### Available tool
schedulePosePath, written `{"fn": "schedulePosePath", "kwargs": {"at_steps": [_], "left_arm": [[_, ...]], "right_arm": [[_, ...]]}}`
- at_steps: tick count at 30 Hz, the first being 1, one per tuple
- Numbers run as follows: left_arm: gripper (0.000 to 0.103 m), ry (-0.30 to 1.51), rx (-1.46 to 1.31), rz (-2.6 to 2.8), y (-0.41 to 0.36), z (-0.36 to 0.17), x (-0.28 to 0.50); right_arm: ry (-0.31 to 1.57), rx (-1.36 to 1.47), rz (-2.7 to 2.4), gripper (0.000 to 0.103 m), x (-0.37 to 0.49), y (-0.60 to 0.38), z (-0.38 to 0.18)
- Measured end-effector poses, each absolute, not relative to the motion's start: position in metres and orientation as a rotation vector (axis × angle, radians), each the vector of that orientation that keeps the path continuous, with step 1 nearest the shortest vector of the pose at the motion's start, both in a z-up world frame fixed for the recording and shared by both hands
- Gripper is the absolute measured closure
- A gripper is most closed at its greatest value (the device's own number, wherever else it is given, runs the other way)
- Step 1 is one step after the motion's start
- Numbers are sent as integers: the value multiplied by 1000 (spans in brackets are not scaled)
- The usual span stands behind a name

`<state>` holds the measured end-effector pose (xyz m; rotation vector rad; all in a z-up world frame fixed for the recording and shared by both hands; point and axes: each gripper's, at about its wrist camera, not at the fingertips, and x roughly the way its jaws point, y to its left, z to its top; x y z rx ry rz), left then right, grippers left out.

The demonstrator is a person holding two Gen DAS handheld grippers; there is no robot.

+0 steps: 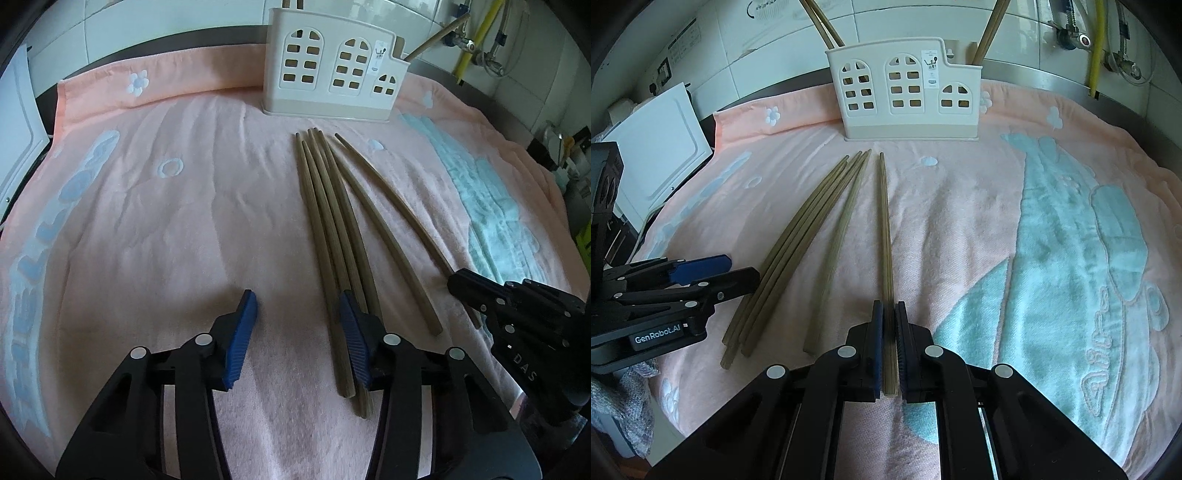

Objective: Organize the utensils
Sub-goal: 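Close the right tool on a chopstick while the left tool grasps another chopstick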

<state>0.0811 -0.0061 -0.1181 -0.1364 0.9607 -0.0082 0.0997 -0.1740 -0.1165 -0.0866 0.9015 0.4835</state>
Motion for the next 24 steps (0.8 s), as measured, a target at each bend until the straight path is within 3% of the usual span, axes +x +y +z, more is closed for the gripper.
{"fn": "schedulePosePath", "kwargs": {"at_steps": [13,17,24], "left_arm": [[72,953,-32,43,-27,-120,83],[89,946,-71,54,-13,-118,82],[91,901,-118,24,-4,-121,74]], "right_arm": [[900,-84,484,96,97,-174,-117],[898,-82,489,96,96,-174,-116],[892,-70,491,96,95,-175,-116]]}}
